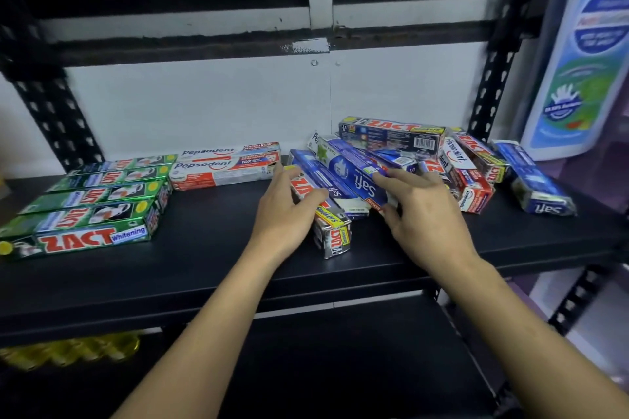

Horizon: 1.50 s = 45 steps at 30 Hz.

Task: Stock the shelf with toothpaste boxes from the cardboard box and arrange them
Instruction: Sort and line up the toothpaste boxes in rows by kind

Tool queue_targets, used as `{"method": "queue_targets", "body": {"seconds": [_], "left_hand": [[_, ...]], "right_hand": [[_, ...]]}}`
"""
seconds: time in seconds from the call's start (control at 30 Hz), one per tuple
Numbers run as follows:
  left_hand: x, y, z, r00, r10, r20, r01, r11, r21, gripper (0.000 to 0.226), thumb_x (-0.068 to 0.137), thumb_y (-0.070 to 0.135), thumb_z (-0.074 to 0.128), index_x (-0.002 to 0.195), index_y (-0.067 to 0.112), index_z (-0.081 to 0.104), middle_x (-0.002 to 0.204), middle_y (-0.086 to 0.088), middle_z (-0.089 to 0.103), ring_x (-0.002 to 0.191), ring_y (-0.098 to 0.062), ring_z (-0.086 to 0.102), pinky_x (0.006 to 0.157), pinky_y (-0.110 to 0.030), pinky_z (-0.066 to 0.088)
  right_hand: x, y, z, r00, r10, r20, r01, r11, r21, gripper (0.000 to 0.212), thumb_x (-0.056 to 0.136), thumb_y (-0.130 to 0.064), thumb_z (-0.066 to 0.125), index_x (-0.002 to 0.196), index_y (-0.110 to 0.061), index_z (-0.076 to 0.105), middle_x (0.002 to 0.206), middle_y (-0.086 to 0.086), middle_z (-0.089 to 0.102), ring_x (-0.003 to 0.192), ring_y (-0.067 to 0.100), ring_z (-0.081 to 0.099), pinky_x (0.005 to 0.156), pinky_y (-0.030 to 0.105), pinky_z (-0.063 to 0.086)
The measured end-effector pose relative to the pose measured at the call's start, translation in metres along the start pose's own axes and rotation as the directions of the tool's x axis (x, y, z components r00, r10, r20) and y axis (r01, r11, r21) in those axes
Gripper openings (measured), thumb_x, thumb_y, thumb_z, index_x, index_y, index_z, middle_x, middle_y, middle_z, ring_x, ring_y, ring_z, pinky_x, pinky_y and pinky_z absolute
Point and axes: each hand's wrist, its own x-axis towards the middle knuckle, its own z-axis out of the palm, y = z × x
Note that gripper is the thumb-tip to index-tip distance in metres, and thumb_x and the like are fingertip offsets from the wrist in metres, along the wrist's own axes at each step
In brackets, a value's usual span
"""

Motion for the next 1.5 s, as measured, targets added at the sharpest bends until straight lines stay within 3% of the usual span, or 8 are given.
{"method": "queue_targets", "body": {"seconds": [0.27,0.37,0.57,0.8,1.0,1.2,1.4,1.5], "left_hand": [[-0.002,0.001,-0.001,1.000,-0.007,0.015,0.007,0.999,-0.047,0.072,0.070,0.060,0.064,0.137,0.039,0.046,0.158,0.012,0.031,0.134,-0.010,0.045,0.111,-0.039,0.039],[-0.004,0.002,-0.002,1.000,-0.022,0.001,0.022,0.996,-0.082,0.074,0.064,0.064,0.064,0.133,0.043,0.049,0.154,0.011,0.039,0.132,-0.009,0.047,0.110,-0.039,0.040],[-0.007,0.002,-0.005,0.997,-0.034,-0.064,0.020,0.980,-0.199,0.051,0.080,0.044,0.070,0.128,0.038,0.055,0.152,0.016,0.038,0.129,-0.008,0.048,0.104,-0.032,0.043],[-0.010,0.008,-0.007,0.994,-0.075,-0.082,0.043,0.938,-0.343,0.039,0.089,0.028,0.068,0.126,0.031,0.058,0.093,0.035,0.049,0.070,0.026,0.055,0.062,-0.007,0.042],[-0.012,0.010,-0.011,0.983,-0.157,-0.098,0.089,0.866,-0.493,0.035,0.089,0.023,0.067,0.123,0.027,0.060,0.094,0.014,0.069,0.073,-0.001,0.072,0.064,-0.025,0.052],[-0.012,0.009,-0.013,0.977,-0.199,-0.082,0.122,0.827,-0.548,0.033,0.090,0.023,0.066,0.122,0.027,0.060,0.098,0.006,0.072,0.077,-0.009,0.074,0.061,-0.027,0.053],[-0.011,0.009,-0.012,0.976,-0.198,-0.091,0.120,0.838,-0.533,0.034,0.088,0.020,0.067,0.120,0.026,0.062,0.088,0.011,0.073,0.074,-0.005,0.073,0.066,-0.029,0.053],[-0.011,0.010,-0.012,0.979,-0.185,-0.084,0.118,0.855,-0.505,0.031,0.088,0.017,0.063,0.118,0.027,0.062,0.080,0.015,0.074,0.070,-0.005,0.072,0.062,-0.026,0.053]], "right_hand": [[0.013,-0.003,0.002,0.993,0.075,0.093,-0.099,0.953,0.287,0.054,0.084,-0.009,0.071,0.136,-0.016,0.058,0.137,0.006,0.059,0.128,0.019,0.054,0.108,0.013,0.029],[0.009,-0.004,-0.005,0.995,0.049,0.092,-0.077,0.939,0.335,0.051,0.081,-0.006,0.071,0.130,-0.020,0.064,0.134,0.004,0.062,0.121,0.013,0.058,0.096,-0.008,0.017],[0.001,-0.012,-0.013,0.988,0.050,0.147,-0.112,0.885,0.451,0.052,0.077,-0.015,0.076,0.125,-0.032,0.066,0.134,-0.004,0.062,0.120,-0.010,0.051,0.109,0.012,0.032],[0.010,-0.017,-0.006,0.961,0.097,0.260,-0.202,0.887,0.415,0.061,0.086,-0.024,0.069,0.143,-0.032,0.048,0.071,-0.001,0.070,0.056,0.007,0.053,0.059,-0.001,0.034],[0.011,-0.001,-0.019,0.958,0.038,0.283,-0.178,0.853,0.491,0.056,0.084,-0.015,0.070,0.135,-0.033,0.056,0.048,-0.021,0.056,0.041,0.004,0.038,0.045,0.011,0.029],[0.013,0.014,-0.022,0.979,0.149,0.140,-0.200,0.849,0.488,0.048,0.086,-0.023,0.069,0.132,-0.032,0.060,0.049,0.002,0.051,0.041,0.006,0.032,0.045,0.013,0.028],[0.012,0.000,-0.016,0.981,0.036,0.189,-0.112,0.905,0.411,0.051,0.086,-0.024,0.071,0.134,-0.030,0.059,0.042,-0.022,0.051,0.045,0.008,0.044,0.051,0.010,0.036],[0.011,-0.006,-0.010,0.966,-0.036,0.254,-0.063,0.927,0.369,0.054,0.086,-0.037,0.069,0.138,-0.036,0.054,0.041,-0.019,0.049,0.048,0.011,0.046,0.074,0.011,0.041]]}}
